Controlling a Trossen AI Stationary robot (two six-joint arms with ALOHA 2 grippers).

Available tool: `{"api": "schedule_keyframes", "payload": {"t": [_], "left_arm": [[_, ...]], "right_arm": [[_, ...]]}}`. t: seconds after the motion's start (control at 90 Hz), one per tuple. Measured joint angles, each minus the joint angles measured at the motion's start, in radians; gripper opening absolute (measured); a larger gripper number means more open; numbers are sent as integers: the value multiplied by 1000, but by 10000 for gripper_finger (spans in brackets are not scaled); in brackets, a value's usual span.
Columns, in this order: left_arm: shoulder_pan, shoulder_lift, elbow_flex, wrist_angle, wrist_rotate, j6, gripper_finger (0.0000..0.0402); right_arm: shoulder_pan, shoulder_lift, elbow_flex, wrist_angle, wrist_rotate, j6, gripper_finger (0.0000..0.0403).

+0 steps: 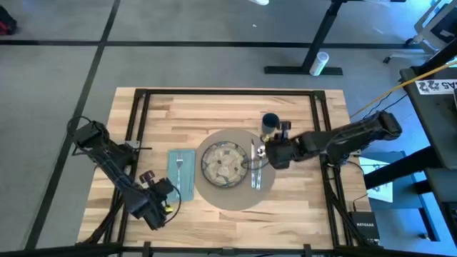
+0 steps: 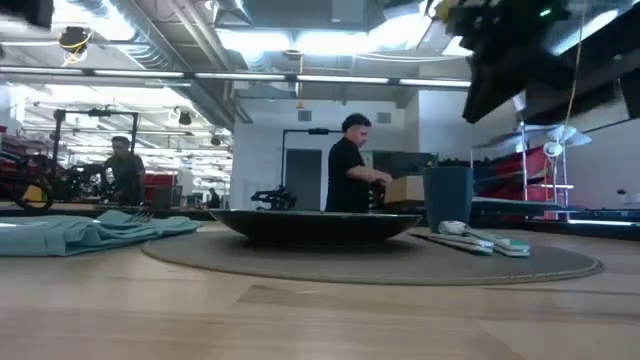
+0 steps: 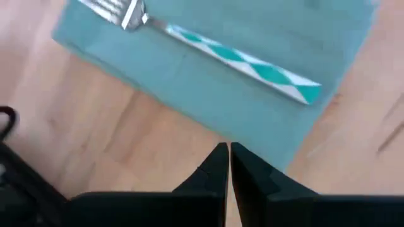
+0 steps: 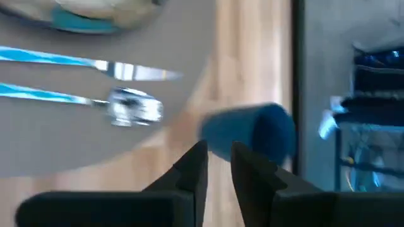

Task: Set table place
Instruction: Adjust the blue cup

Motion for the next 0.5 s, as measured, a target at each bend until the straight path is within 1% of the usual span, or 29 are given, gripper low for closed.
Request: {"api": "schedule_keyframes", "payload": {"t": [0.156, 0.222, 0.311, 0.411, 0.5], "left_arm": [[-5, 0, 86, -116, -71, 8, 0], [-5, 0, 109, -149, -85, 27, 0], [-1, 0, 123, -181, -93, 51, 0], [4, 0, 124, -204, -100, 49, 0], [4, 0, 124, -203, -130, 47, 0]], "right_arm": [[-182, 2, 3, 17, -71, -166, 5], [-259, 7, 3, 37, -112, -228, 5], [-355, 9, 2, 82, -202, -322, 2], [-444, 15, 2, 136, -316, -408, 1], [-500, 28, 3, 175, -393, -465, 0]]}}
